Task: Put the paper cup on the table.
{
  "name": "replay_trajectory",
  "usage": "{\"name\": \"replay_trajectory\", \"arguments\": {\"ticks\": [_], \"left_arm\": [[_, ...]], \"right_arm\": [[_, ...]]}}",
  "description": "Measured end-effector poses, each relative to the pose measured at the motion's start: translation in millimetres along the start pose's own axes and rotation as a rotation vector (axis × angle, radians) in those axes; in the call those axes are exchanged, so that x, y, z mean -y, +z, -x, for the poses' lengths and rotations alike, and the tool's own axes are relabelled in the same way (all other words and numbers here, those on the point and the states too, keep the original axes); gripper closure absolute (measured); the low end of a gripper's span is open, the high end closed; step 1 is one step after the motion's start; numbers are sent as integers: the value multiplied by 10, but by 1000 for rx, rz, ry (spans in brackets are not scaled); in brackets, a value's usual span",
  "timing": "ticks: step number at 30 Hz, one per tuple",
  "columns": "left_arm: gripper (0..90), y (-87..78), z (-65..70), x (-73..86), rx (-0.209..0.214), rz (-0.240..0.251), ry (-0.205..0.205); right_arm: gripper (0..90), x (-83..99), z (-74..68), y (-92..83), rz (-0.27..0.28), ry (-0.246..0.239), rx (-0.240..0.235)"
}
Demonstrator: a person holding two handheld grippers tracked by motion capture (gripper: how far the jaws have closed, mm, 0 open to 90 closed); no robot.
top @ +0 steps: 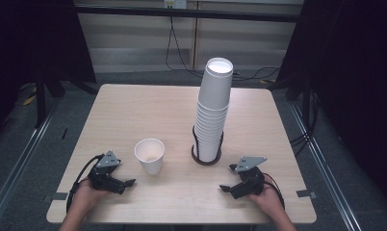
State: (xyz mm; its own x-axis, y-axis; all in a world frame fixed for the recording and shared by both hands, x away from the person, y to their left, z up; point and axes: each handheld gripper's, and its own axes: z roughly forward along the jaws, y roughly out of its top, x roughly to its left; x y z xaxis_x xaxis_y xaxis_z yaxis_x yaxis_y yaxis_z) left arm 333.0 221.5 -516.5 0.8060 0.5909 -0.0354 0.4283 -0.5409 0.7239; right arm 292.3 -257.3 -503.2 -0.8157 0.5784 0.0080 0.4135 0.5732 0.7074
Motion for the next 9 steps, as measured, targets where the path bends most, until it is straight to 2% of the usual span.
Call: {"name": "replay_trajectory", "arguments": {"ticks": [9], "left_arm": [[32,1,5,1,-6,1,-3]], "right_arm": [[120,0,-1,0,1,-1,3]]}}
